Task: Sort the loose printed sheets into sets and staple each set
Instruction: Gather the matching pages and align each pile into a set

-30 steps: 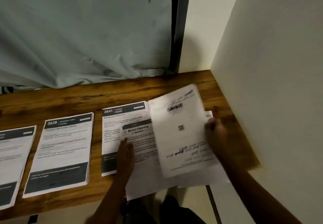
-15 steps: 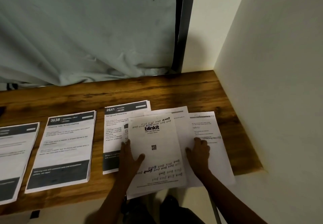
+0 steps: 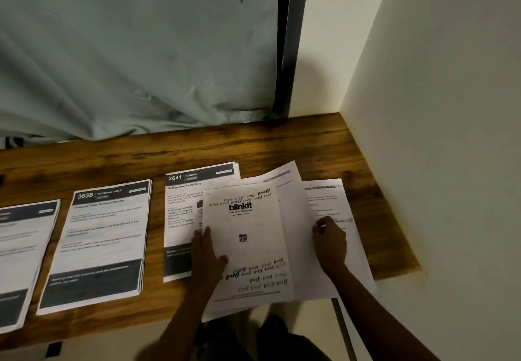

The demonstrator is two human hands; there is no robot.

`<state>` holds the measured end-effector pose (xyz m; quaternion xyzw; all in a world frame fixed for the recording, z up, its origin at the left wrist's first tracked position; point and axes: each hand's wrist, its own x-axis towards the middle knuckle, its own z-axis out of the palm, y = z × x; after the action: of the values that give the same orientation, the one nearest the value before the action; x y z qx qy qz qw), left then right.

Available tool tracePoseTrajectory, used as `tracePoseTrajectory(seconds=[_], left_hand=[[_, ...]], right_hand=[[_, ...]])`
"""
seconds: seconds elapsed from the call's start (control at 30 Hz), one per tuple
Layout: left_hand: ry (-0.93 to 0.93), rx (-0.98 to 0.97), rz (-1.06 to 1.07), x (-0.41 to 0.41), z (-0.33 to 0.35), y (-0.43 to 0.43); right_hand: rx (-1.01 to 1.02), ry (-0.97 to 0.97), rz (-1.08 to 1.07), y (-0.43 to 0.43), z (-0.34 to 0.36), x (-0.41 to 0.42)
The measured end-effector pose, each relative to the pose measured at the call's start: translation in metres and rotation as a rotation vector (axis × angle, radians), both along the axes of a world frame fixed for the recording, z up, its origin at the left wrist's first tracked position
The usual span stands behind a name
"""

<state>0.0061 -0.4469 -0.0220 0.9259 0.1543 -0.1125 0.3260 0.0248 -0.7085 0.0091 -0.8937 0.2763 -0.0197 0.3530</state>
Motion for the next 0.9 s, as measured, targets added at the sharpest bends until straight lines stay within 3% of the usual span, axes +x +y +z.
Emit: tracePoseTrajectory(seconds=[0.47,0.63,0.9], left_hand=[[0.04,0.018,0.009,0.003,0.002,0.003],[0.053,-0.018,0.038,0.005,0.005,0.004],[-0.037,-0.066,0.161,0.005,0.004,0.002]], right_hand=[[0.04,-0.345,-0.25,-0.077,0.091,0.013],[0.064,-0.191,-0.149,-0.062,0.084,0.007],[0.209,-0.063,-0.01,0.014,0.018,-0.011]])
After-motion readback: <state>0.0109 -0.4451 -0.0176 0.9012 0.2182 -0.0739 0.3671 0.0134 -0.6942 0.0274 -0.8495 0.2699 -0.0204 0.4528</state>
